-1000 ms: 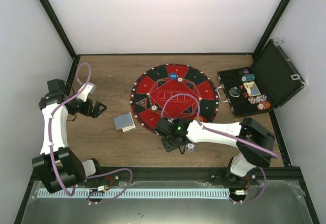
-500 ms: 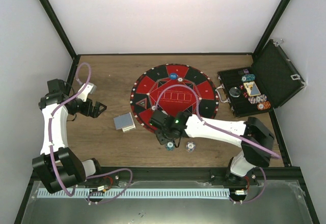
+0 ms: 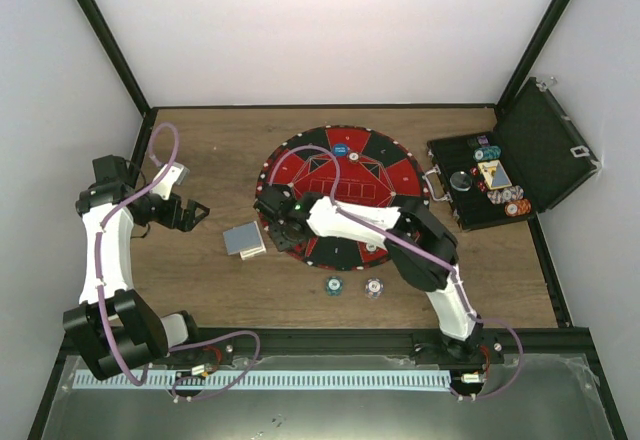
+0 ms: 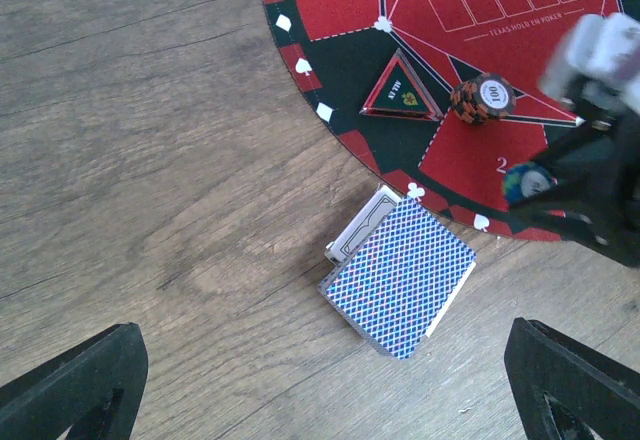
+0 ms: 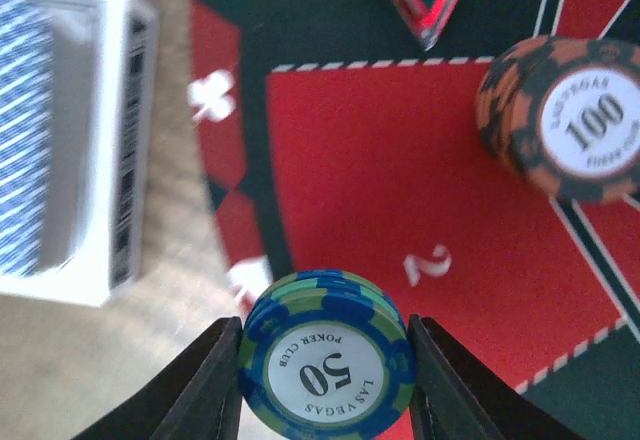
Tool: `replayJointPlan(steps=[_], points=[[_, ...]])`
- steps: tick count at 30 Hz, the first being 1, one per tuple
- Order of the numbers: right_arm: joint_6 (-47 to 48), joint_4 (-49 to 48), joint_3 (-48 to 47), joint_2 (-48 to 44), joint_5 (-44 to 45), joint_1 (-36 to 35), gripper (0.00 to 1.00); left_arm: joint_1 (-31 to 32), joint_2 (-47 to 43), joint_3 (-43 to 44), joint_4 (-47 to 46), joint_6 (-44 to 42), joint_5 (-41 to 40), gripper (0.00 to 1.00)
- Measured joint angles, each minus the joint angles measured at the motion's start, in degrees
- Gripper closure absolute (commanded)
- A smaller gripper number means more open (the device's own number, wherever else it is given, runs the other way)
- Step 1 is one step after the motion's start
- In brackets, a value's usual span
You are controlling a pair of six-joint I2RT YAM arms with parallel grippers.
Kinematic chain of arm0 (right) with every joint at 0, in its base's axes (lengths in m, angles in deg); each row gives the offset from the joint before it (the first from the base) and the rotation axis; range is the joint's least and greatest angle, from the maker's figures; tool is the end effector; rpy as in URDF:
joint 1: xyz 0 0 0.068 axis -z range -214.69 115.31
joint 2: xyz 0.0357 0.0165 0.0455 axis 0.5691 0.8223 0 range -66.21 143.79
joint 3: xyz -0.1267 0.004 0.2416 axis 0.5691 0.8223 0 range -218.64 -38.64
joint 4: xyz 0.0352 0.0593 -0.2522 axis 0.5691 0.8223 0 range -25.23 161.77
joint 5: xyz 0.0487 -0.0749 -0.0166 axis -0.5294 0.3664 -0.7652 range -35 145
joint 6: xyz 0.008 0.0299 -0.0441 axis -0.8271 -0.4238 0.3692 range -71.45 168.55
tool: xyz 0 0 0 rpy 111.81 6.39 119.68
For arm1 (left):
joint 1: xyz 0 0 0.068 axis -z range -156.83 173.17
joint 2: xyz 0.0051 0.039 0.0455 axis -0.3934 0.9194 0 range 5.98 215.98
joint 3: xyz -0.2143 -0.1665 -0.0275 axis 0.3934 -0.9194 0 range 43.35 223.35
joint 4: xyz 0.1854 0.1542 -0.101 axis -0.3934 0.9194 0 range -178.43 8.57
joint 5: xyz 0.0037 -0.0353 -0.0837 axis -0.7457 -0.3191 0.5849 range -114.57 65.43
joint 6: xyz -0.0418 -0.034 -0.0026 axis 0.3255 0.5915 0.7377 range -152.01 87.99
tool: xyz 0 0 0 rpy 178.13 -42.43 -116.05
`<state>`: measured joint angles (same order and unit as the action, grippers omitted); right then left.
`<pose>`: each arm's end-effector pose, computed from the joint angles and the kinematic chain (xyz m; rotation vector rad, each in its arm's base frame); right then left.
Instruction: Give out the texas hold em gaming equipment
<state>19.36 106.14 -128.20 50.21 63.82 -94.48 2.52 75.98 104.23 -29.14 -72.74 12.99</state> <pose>0.2179 0.3634 0.1915 -0.6879 2.6688 0.2199 0.2123 0.0568 0.2868 0.5840 2.3864 -0.4783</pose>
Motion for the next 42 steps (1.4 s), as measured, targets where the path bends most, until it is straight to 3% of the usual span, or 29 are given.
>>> replayJointPlan(steps=[10, 16, 24, 30, 36, 42], points=[[0.2, -1.6, -1.5, 6.2, 0.1, 4.4, 0.69, 0.0, 0.0, 0.0, 0.0, 0.0, 0.1, 0.00], [0.1, -2.1, -1.5, 6.2, 0.0, 4.5, 0.46, 0.0, 0.0, 0.0, 0.0, 0.0, 0.5, 0.00], [-0.3, -3.2, -0.2, 5.5, -0.5, 4.5, 0.36, 0.0, 0.0, 0.0, 0.3, -0.2, 0.5, 0.00], [-0.7, -2.7, 6.1, -0.9, -1.2, 4.3, 0.28, 0.0, 0.0, 0.0, 0.8, -0.6, 0.5, 0.00], [-2.4, -2.4, 17.1, -14.1, -1.9, 2.9, 0.15, 0.0, 0.0, 0.0, 1.4, -1.2, 0.7, 0.00], [-5.1, -1.0, 25.2, -21.6, -2.8, -1.1, 0.13, 0.0, 0.0, 0.0, 1.7, -1.4, 1.1, 0.00]])
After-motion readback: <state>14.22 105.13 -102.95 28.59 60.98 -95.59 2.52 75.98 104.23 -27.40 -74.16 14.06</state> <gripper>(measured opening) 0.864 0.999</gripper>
